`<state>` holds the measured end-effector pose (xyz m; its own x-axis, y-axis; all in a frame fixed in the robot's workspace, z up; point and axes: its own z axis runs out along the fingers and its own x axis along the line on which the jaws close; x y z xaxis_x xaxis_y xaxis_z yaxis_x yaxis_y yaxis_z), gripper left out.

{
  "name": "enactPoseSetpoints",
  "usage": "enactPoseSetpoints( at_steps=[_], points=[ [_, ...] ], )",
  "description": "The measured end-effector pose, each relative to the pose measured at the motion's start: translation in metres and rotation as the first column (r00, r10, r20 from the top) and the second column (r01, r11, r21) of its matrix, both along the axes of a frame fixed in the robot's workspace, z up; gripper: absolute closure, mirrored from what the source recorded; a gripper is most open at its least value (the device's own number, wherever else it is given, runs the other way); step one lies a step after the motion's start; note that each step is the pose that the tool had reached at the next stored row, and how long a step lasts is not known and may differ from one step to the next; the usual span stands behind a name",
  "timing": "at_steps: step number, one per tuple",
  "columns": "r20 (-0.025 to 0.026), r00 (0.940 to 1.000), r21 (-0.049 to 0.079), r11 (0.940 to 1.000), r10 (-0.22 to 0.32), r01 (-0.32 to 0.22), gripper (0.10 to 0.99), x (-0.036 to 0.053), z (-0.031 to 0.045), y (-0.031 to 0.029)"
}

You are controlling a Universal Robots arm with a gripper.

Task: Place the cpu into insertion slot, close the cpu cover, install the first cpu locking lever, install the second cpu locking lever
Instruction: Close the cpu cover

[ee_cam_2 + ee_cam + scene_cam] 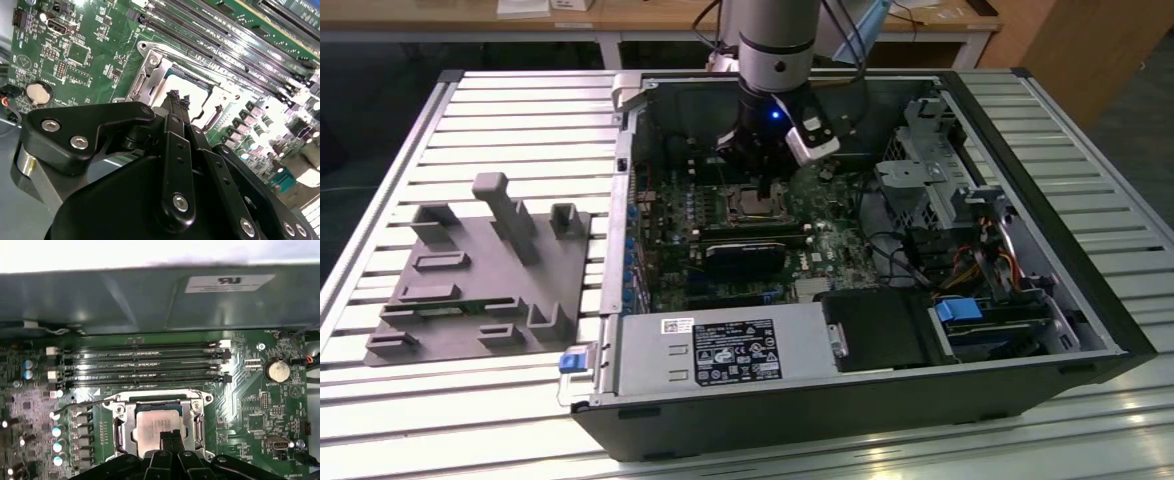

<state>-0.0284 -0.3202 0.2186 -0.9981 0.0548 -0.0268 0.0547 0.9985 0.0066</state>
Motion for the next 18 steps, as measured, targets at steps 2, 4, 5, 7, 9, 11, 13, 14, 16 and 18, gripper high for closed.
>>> enactPoseSetpoints(
  at_steps=[2, 4, 5, 7, 9, 11, 13, 14, 16, 18],
  points=[
    [0.0009, 1.0000, 0.000, 1.0000, 0.007, -0.007, 0.984, -0.0010, 0.0000, -0.0012],
    [0.0020, 1.0000, 0.000, 1.0000, 0.008, -0.008, 0.984, -0.0019, -0.0001, -0.0013],
    [0.0039, 1.0000, 0.000, 1.0000, 0.008, -0.008, 0.984, -0.0022, 0.0000, -0.0014],
    [0.0088, 0.9999, 0.006, 1.0000, 0.008, -0.008, 0.984, -0.0030, -0.0001, -0.0018],
    [0.0103, 0.9999, 0.008, 1.0000, 0.004, -0.004, 0.984, -0.0036, -0.0010, -0.0021],
    [0.0100, 0.9998, 0.008, 0.9998, -0.017, 0.017, 0.984, -0.0037, -0.0017, -0.0022],
    [0.0100, 0.9995, 0.007, 0.9996, -0.028, 0.028, 0.984, -0.0050, -0.0020, -0.0022],
    [0.0100, 0.9995, 0.007, 0.9995, -0.031, 0.031, 0.984, -0.0066, -0.0023, -0.0022],
    [0.0102, 0.9994, 0.008, 0.9994, -0.033, 0.033, 0.984, -0.0103, -0.0029, -0.0021],
    [0.0102, 0.9994, 0.008, 0.9994, -0.034, 0.034, 0.984, -0.0142, -0.0034, -0.0022]
  ],
)
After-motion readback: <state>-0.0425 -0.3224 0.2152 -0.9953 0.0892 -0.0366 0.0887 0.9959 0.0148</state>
